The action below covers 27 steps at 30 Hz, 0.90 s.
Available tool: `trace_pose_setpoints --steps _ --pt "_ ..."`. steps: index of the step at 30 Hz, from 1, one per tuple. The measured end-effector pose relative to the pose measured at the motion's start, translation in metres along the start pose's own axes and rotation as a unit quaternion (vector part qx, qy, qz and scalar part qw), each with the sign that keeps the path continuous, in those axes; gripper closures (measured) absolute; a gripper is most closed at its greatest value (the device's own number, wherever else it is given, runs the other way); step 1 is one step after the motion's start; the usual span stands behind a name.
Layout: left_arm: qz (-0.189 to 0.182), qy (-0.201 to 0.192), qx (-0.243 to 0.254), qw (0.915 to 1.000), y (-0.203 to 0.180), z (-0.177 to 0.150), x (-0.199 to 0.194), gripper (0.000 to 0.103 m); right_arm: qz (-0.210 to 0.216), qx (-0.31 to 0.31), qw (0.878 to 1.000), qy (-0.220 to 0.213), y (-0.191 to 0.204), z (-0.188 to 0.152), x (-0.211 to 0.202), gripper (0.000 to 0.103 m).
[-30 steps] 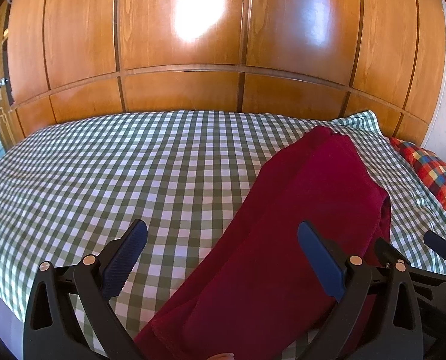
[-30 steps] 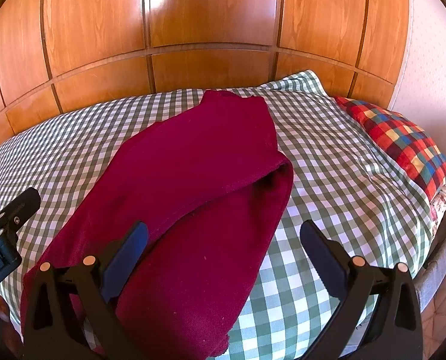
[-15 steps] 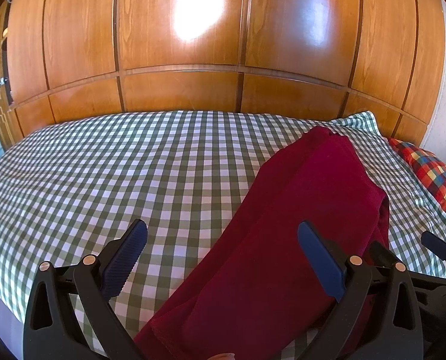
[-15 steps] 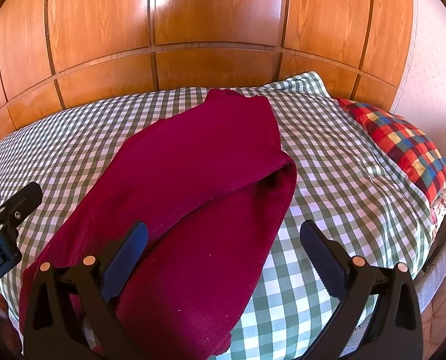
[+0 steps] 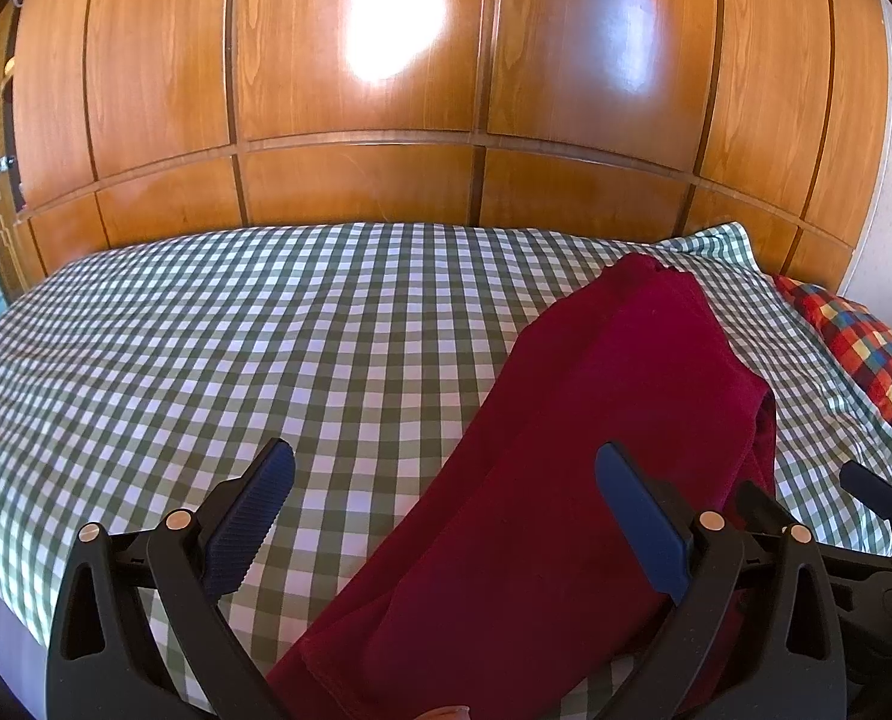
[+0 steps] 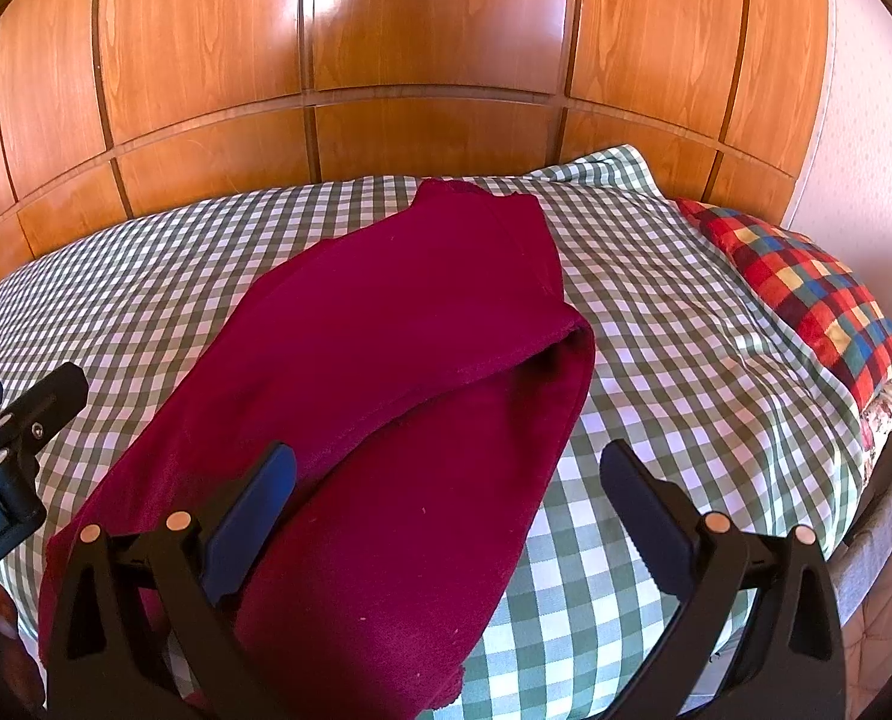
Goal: Fold small clothes
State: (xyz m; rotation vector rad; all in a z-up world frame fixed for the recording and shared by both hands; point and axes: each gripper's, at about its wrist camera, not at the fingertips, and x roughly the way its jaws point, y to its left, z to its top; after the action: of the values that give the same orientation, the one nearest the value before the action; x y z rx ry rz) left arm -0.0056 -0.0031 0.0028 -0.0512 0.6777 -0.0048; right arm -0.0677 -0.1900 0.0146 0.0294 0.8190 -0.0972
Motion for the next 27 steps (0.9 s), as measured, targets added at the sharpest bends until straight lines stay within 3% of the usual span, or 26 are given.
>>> trace_pose_setpoints --steps 27 --pt "0.001 -0.001 -0.001 1.0000 0.0032 -0.0009 -0.0035 0.004 0.002 -0.002 1.000 0.001 -0.0002 -0.0031 -0.0010 0.002"
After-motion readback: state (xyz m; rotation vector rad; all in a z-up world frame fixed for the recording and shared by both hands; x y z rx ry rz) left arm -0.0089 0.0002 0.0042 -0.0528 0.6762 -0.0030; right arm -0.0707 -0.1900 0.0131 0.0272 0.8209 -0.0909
